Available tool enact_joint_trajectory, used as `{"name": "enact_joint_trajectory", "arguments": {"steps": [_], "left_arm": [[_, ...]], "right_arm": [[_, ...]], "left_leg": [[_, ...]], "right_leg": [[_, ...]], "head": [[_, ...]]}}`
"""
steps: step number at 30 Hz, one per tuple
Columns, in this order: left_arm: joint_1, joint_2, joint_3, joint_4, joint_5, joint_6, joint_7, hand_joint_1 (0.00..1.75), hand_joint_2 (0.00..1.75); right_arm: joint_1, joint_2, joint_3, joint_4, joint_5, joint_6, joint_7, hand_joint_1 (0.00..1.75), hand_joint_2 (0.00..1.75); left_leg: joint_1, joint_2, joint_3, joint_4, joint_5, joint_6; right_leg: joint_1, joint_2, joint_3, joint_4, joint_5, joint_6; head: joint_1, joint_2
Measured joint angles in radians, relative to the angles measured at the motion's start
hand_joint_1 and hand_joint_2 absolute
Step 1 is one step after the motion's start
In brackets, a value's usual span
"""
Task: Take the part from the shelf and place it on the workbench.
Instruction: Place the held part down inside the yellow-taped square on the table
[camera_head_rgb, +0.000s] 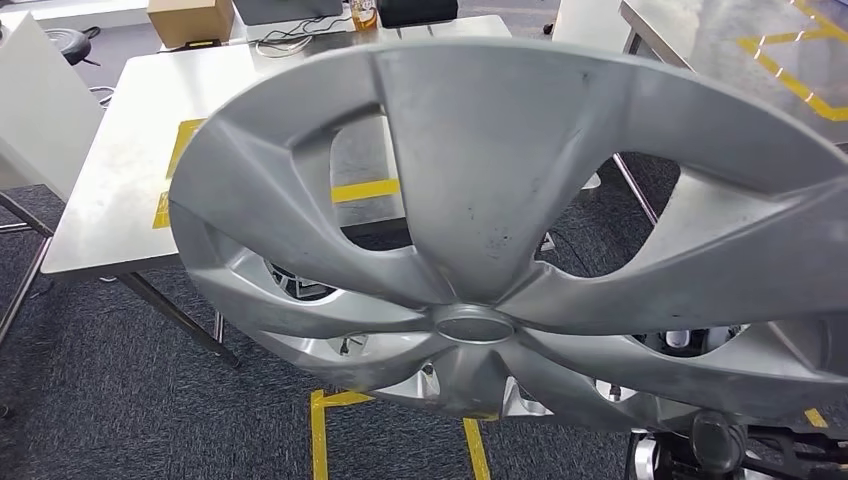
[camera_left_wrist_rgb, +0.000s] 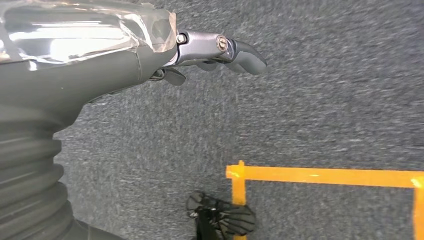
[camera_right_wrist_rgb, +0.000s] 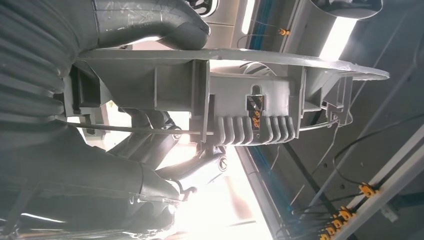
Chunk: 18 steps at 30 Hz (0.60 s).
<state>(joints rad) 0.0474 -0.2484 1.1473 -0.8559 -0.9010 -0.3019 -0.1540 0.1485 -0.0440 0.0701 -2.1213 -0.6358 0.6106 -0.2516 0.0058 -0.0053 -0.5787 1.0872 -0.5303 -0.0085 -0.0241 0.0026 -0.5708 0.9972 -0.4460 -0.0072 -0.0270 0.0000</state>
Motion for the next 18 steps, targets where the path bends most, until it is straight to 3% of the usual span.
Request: {"name": "enact_joint_trajectory", "arguments": {"steps": [2,3,4,5,7,9,11,14,15,18], "left_arm": [[-0.001,0.001,0.001,0.003,0.000,0.000,0.000,0.00,1.75],[-0.001,0.001,0.002,0.006,0.000,0.000,0.000,0.00,1.75],[-0.001,0.001,0.002,0.008,0.000,0.000,0.000,0.00,1.75],[-0.001,0.002,0.003,0.010,0.000,0.001,0.000,0.00,1.75],[-0.001,0.004,0.004,0.013,0.000,0.004,-0.002,0.00,1.75],[-0.003,0.007,0.006,0.016,0.000,0.007,-0.003,0.00,1.75],[-0.007,0.008,0.008,0.019,-0.001,0.009,-0.005,0.00,1.75],[-0.008,0.008,0.009,0.020,-0.002,0.009,-0.007,0.00,1.75],[-0.009,0.008,0.009,0.021,-0.002,0.009,-0.007,0.00,1.75],[-0.012,0.007,0.010,0.024,-0.002,0.009,-0.008,0.00,1.75]], "right_arm": [[0.000,0.000,0.000,0.000,-0.001,0.001,0.000,1.71,1.75],[0.000,0.000,0.001,0.000,-0.002,0.002,0.000,1.71,1.75],[0.000,0.000,0.001,0.000,-0.003,0.003,0.000,1.71,1.75],[0.000,0.000,0.001,0.000,-0.006,0.004,0.000,1.71,1.75],[-0.001,0.000,0.002,0.000,-0.014,0.008,0.000,1.71,1.75],[-0.006,0.000,0.003,0.000,-0.020,0.014,0.000,1.71,1.75],[-0.010,-0.001,0.004,0.000,-0.023,0.016,0.000,1.71,1.75],[-0.012,-0.001,0.007,0.000,-0.026,0.017,0.004,1.71,1.75],[-0.013,-0.001,0.007,0.000,-0.027,0.017,0.006,1.71,1.75],[-0.015,-0.002,0.007,0.000,-0.029,0.017,0.008,1.71,1.75]], "left_leg": [[0.004,0.001,-0.077,0.137,-0.052,-0.008],[0.005,0.001,-0.112,0.190,-0.062,-0.010],[0.006,0.001,-0.132,0.209,-0.054,-0.010],[0.006,0.001,-0.132,0.189,-0.026,-0.008],[0.005,0.001,-0.081,0.055,0.060,0.001],[-0.001,0.003,-0.030,-0.055,0.102,0.013],[-0.008,0.005,-0.017,-0.076,0.095,0.023],[-0.004,0.004,0.001,-0.098,0.099,0.039],[-0.002,0.004,0.009,-0.106,0.100,0.045],[-0.002,0.003,0.017,-0.110,0.093,0.054]], "right_leg": [[0.002,0.000,0.005,0.000,-0.006,-0.007],[0.003,0.000,0.008,0.000,-0.009,-0.009],[0.004,0.001,0.012,0.001,-0.013,-0.009],[0.005,0.002,0.017,0.001,-0.017,-0.008],[0.006,0.003,0.033,0.000,-0.027,-0.005],[0.011,0.004,0.042,0.000,-0.036,0.002],[0.013,0.004,0.043,-0.002,-0.041,0.012],[0.012,0.002,0.037,0.014,-0.055,0.023],[0.012,0.001,0.017,0.054,-0.071,0.023],[0.009,0.001,-0.095,0.243,-0.130,0.018]], "head": [[-0.002,0.000],[-0.002,0.000],[-0.002,0.000],[-0.002,0.000],[-0.002,0.000],[-0.001,0.000],[-0.001,0.000],[0.000,0.000],[0.002,0.000],[0.005,0.000]]}}
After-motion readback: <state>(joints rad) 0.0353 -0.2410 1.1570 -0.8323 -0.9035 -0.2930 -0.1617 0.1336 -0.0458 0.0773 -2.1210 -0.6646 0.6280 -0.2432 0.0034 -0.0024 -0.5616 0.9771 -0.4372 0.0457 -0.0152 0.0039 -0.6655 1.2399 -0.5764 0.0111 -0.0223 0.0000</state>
